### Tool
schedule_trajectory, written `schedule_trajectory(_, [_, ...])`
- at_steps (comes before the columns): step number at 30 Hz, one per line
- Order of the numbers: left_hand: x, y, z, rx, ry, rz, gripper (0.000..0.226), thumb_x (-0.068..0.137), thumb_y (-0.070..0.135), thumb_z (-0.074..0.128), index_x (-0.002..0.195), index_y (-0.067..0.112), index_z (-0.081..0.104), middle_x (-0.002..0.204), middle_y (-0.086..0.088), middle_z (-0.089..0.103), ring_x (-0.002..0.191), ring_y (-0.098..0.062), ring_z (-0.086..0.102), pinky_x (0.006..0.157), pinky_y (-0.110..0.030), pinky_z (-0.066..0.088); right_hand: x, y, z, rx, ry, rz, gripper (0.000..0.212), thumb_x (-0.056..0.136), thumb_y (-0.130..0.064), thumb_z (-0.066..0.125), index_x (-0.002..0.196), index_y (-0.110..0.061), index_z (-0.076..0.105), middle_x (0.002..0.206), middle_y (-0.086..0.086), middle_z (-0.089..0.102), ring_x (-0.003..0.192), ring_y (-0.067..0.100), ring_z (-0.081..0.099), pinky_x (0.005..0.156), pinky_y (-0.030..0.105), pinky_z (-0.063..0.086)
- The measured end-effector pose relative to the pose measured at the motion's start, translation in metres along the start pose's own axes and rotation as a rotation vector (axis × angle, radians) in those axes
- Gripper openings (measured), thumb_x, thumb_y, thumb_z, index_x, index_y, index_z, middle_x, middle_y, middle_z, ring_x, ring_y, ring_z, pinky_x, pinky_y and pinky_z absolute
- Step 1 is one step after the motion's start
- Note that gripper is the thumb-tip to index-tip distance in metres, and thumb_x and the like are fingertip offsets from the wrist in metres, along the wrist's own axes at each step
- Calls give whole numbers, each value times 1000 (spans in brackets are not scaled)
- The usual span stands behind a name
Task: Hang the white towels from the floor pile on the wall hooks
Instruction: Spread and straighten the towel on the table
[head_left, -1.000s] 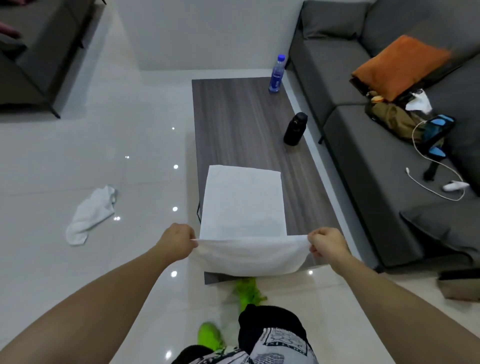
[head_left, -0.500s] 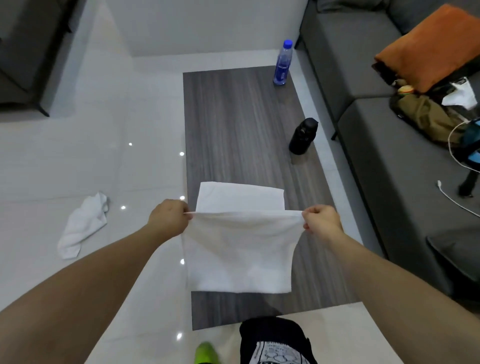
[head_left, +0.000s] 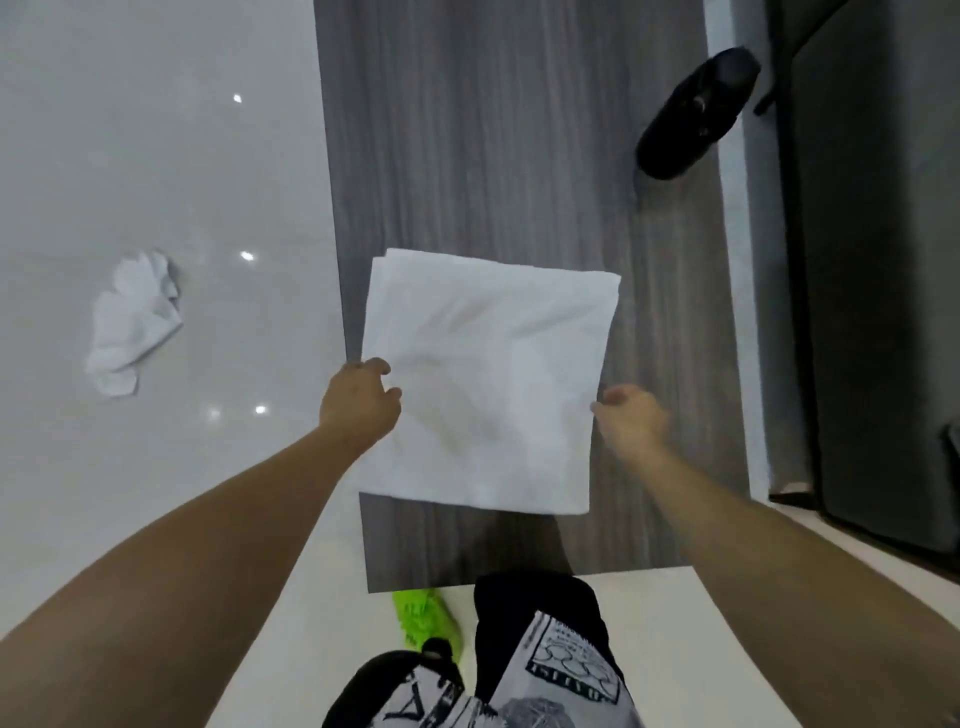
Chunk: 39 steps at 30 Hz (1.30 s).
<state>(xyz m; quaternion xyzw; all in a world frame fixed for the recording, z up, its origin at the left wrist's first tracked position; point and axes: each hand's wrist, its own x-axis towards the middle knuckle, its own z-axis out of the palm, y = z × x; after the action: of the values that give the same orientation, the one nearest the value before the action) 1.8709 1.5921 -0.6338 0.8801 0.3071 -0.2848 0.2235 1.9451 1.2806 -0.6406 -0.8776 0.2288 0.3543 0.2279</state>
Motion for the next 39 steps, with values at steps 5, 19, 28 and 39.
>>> schedule_trajectory(5, [-42, -45, 74, 100, -183, 66, 28, 89, 23, 60, 117, 16, 64, 120, -11, 56, 106, -28, 54, 84, -34, 46, -32, 41, 84, -199, -264, -170, 27, 93, -22, 58, 119, -14, 62, 114, 8, 66, 102, 25, 62, 89, 32, 51])
schedule_trajectory(19, [-66, -69, 144, 410, -41, 643, 20, 59, -6, 66, 77, -2, 60, 92, -20, 58, 78, -38, 55, 61, -41, 41, -52, 85, 164, -667, -29, -891, 19, 69, 1, 71, 82, -7, 60, 87, 14, 57, 77, 32, 52, 61, 41, 43])
schedule_trajectory(28, [-103, -49, 81, 281, 32, 523, 23, 74, -2, 58, 93, 8, 49, 71, -8, 55, 54, -21, 41, 53, -31, 28, -97, 49, 114, -472, 56, -747, 23, 74, 8, 59, 90, -8, 53, 76, 7, 54, 63, 20, 39, 61, 30, 28])
schedule_trajectory(39, [-217, -69, -123, 111, 493, 433, 16, 88, 8, 52, 96, 13, 65, 82, -5, 57, 74, -25, 54, 65, -29, 38, -261, -102, 7, -417, 316, -944, 12, 89, -11, 54, 89, -10, 66, 94, 10, 60, 89, 31, 60, 67, 29, 33])
